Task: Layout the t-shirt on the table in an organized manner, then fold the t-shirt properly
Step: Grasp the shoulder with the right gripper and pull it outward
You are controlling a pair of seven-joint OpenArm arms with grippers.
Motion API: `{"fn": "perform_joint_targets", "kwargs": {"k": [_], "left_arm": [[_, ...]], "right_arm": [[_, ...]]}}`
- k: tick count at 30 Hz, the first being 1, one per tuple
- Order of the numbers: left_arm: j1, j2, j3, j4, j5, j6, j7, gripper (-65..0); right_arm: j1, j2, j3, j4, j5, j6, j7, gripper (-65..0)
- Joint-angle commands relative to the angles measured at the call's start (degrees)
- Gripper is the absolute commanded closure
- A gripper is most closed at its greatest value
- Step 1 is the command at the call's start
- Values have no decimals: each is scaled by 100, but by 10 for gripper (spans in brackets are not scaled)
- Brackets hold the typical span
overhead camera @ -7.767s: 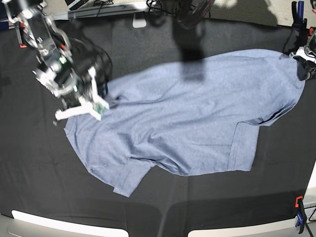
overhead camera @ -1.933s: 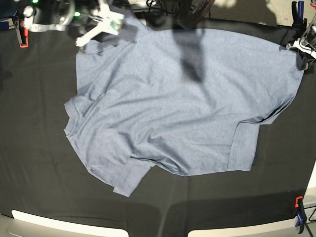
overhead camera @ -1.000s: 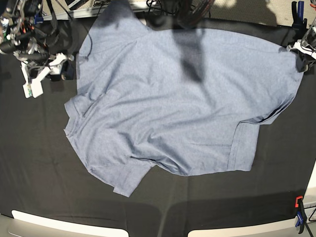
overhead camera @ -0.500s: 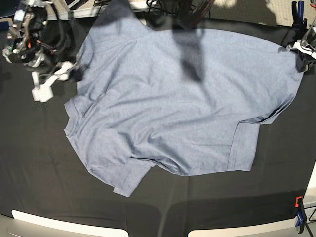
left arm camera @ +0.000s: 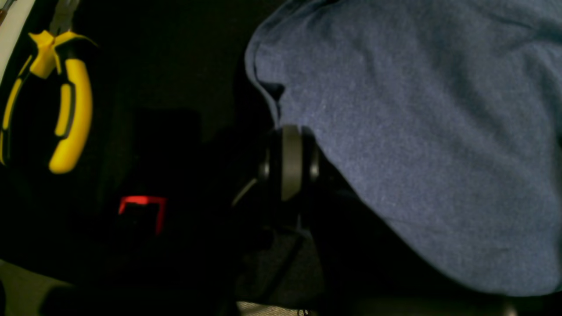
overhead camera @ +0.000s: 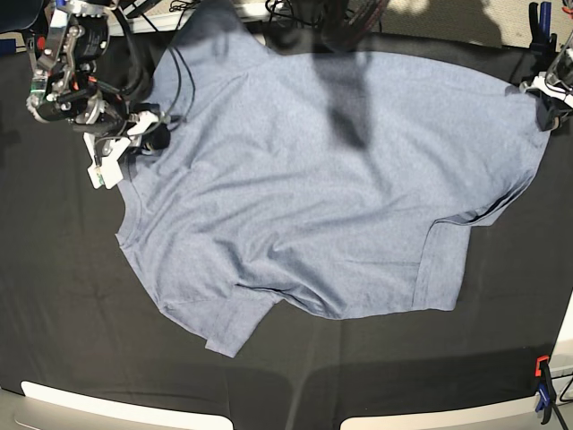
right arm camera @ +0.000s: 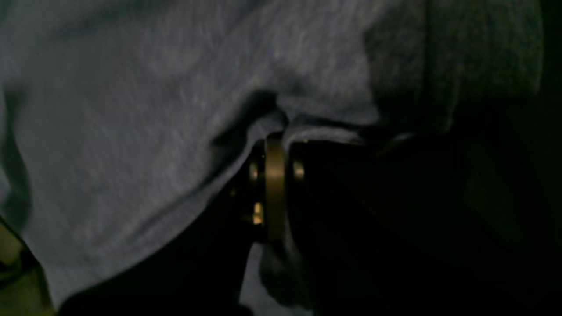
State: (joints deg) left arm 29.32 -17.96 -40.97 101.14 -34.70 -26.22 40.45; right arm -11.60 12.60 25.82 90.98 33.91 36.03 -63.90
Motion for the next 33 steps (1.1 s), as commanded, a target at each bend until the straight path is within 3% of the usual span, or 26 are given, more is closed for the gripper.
{"fn": "perform_joint_targets", "kwargs": {"k": [1, 8, 13, 18, 19, 21, 24, 33], "left_arm": [[7, -96, -57, 94, -74, -35, -146, 0], [4, -98, -57, 94, -74, -35, -146, 0], [4, -96, -57, 94, -76, -35, -149, 0], [4, -98, -57, 94, -72, -35, -146, 0], [4, -96, -57, 94, -72, -35, -146, 0], [7, -96, -57, 94, -70, -35, -142, 0], [7, -98, -57, 96, -68, -35, -44, 0], [133, -98, -68, 96, -42, -31, 304, 0]], "right_arm": [[20, 94, 94, 157, -144, 28, -59, 0], [-468, 92, 1029, 861, -586, 24, -55, 0], [-737, 157, 1624, 968, -328, 24, -55, 0], [-765, 155, 1692, 968, -35, 24, -55, 0], [-767, 155, 1692, 968, 208, 24, -55, -12], [-763, 155, 1692, 968, 570, 59, -55, -120], [-767, 155, 1692, 968, 638, 120, -55, -223], [-638, 170, 1692, 968, 966, 175, -55, -227]]}}
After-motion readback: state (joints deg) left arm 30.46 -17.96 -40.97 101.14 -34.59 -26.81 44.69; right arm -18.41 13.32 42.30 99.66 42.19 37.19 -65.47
